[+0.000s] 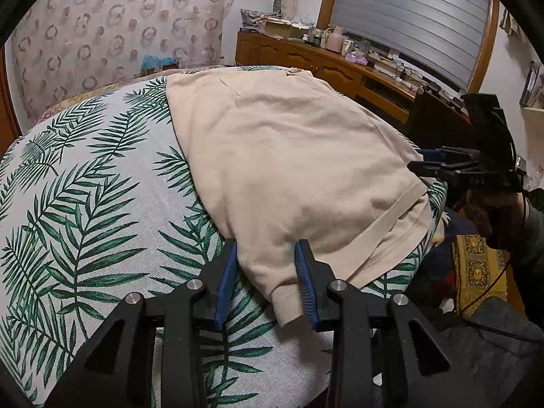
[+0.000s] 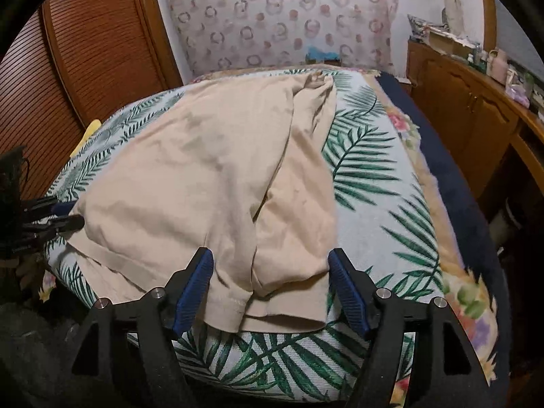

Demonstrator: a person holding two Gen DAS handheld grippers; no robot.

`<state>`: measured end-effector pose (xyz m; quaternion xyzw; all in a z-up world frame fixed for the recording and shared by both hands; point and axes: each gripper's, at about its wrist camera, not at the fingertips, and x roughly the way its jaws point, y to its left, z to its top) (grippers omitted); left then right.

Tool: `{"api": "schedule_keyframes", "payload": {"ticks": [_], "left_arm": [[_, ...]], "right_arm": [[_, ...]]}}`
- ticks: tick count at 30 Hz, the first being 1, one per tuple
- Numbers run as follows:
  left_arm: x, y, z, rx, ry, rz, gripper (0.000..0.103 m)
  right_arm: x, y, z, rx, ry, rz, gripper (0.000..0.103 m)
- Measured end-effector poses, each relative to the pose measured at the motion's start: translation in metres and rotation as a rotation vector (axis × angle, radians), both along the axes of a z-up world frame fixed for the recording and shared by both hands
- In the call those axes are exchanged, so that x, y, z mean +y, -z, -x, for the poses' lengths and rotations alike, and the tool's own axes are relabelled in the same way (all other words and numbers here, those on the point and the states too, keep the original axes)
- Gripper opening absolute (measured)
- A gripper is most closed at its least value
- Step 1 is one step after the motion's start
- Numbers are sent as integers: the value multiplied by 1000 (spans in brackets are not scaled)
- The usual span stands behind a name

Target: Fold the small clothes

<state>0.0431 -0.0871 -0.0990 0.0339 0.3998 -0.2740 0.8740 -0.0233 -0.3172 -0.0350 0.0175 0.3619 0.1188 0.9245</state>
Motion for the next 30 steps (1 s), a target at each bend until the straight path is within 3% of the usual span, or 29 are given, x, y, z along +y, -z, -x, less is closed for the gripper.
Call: {"api": "schedule_keyframes", "payload": {"ticks": [6,8,13,17,22,30], "left_arm": [[-2,0,0,6,10,0,27],[-3,0,0,9,13,5,22],[1,-4,-4,19,11,56,9],[5,-27,-9,-35,5,93,8],[7,-64,-33,-115,-10,127,8],[16,-91,-111,-151,-82,118,8]], "right_arm": [[1,-1,3,0,-25,20,69],[2,-1,3,2,-40,18,57],[9,0,5,14,-101,-17,16],[13,-2,6,-7,-142,-50,12],[3,-35,2,-133,-148,-132,11],[-11,-76,-50,-261,-136,-181,11]]}}
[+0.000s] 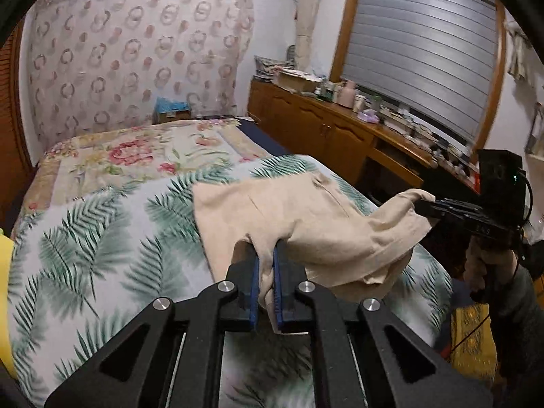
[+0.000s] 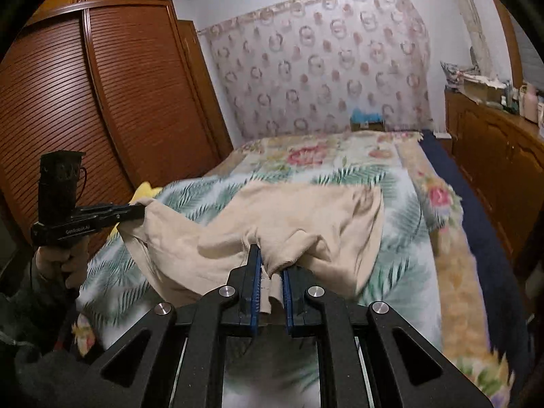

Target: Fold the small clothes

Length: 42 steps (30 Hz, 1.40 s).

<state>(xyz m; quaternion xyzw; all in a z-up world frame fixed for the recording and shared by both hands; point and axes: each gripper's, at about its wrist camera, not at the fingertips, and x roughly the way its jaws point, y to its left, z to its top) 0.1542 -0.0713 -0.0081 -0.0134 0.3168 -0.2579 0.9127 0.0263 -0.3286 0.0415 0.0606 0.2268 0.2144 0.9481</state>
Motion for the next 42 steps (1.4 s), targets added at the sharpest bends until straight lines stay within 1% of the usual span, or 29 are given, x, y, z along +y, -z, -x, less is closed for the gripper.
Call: {"api": "schedule_keyframes", "payload": {"ticks": [3,12,16,18,21,22,24,25,26,27,28,29,30,31,33,35,37,40,42], "left_arm": [[-1,-1,-26,9,-13,-14,8],[-8,11,-102,42,-46,-65,8],[-13,28,-120,69,-46,-94,8],[-14,36,-123,75,-45,-107,8],[-16,42,-125,86,-43,-109,8],[-16,44,-125,86,-44,-107,8],[-16,44,-124,85,-40,-106,8],[-16,44,-125,83,-36,-101,10],[-14,44,-123,77,-34,-91,16],[-12,43,-122,71,-34,-83,20],[-10,43,-122,65,-31,-72,30],[-8,43,-120,57,-28,-62,38],[-6,42,-119,48,-24,-58,42],[-5,42,-117,41,-18,-61,43],[-4,43,-115,37,-6,-85,47],[-3,44,-116,39,2,-108,66],[0,46,-116,43,5,-114,73],[3,51,-118,61,4,-123,75],[6,54,-120,72,-4,-143,75]], "right_arm": [[-2,-2,-31,9,12,-9,11],[9,-6,-126,32,26,43,11],[16,1,-149,63,24,84,11],[17,9,-160,87,32,105,11],[21,9,-165,100,36,124,12],[22,9,-166,101,38,130,15],[24,4,-166,103,48,139,17],[23,3,-164,104,52,141,21],[23,1,-163,103,58,141,24],[25,-1,-161,101,68,142,31],[24,-3,-159,100,77,145,41],[22,-4,-155,97,91,149,47],[20,-4,-149,93,103,154,54],[20,-6,-144,90,110,160,57],[18,-4,-137,89,108,185,57],[20,-3,-130,98,106,232,57],[22,-1,-125,111,100,271,57],[24,2,-119,143,78,312,57],[26,5,-118,158,55,335,57]]}}
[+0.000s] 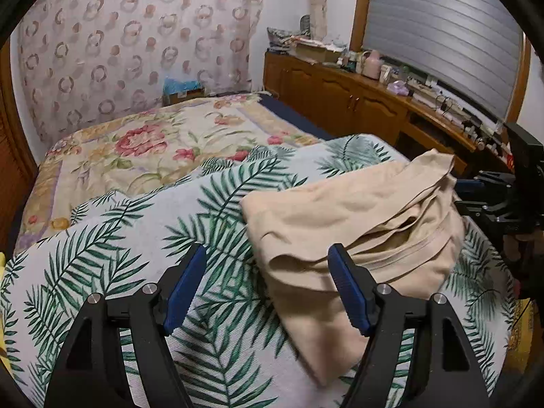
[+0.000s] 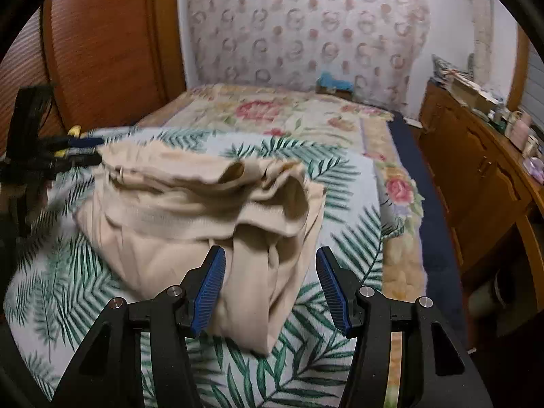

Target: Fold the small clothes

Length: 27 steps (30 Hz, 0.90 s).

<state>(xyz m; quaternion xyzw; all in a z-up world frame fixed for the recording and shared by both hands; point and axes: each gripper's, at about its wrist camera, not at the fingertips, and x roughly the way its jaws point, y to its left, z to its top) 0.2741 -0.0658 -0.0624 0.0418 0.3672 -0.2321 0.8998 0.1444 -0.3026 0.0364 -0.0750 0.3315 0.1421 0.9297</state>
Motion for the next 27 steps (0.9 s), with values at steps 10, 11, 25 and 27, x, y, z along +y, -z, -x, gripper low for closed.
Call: {"api": "schedule_keyframes", "payload": {"ticks": [10,11,25,27], "left_arm": [[19,11,-11,35,-64,-7,75],[20,11,-11,35,-68,-5,75],[29,5,-9,-1,-93,21,75],[28,6,-9,1,-86,17,75]], "right_arm": [[11,-10,-36,-39,-20,-1,57],[11,-11,-42,-44,-24,-9,57],[-24,0,-84,44,80,-148,6],[-25,5,-82,65,101,-142,6]]}}
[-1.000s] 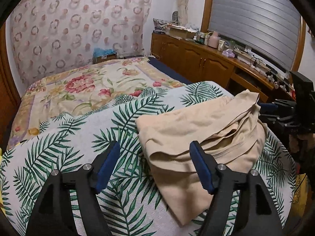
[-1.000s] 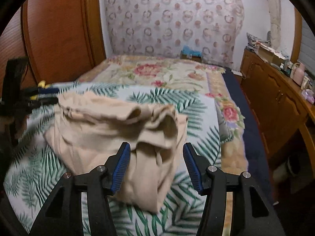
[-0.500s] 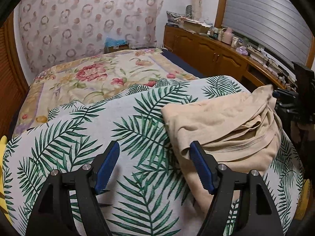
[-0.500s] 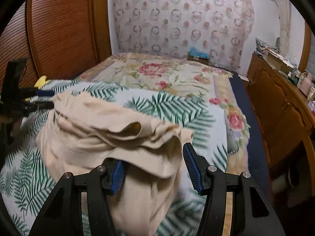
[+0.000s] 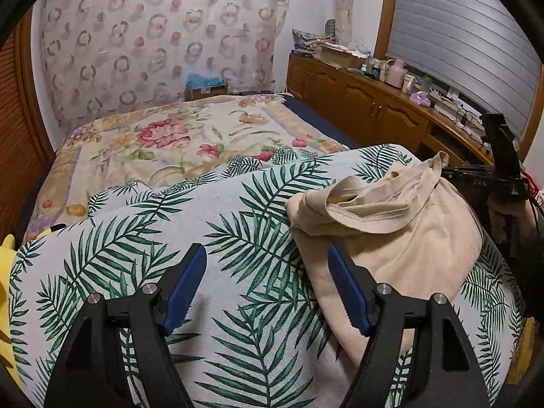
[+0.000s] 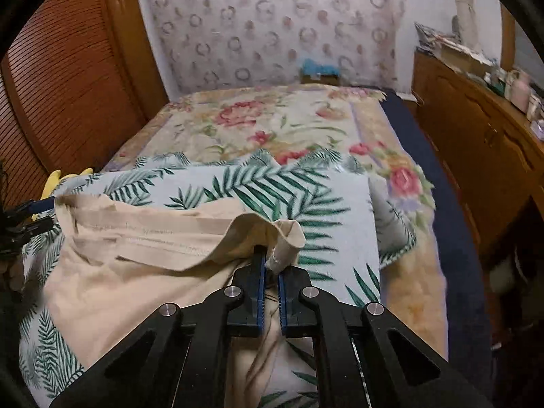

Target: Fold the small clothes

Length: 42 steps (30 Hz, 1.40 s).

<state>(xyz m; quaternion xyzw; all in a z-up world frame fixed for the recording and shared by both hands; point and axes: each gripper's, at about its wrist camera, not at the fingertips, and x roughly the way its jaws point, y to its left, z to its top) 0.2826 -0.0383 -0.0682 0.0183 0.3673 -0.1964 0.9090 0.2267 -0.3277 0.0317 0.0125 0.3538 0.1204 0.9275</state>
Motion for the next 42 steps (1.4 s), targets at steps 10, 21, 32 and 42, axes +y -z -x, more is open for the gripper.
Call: {"api": "schedule_keyframes", "payload": {"ticks": [10,21,32,42], "left_arm": [[-24,2,-14,43,68,-95,75],[-45,7,-50,93,191,-104,44],[-26,4,-76,107,50,11,7],[-2,0,-66,97,-22,18,37]], "right_arm": [[8,-15,12,-41,-9,0,11],[8,-9,-13,-16,-110,25,27],[-22,-5,-7,-77,20,-52,1],[-29,7,2,-19,71,6,22]]}}
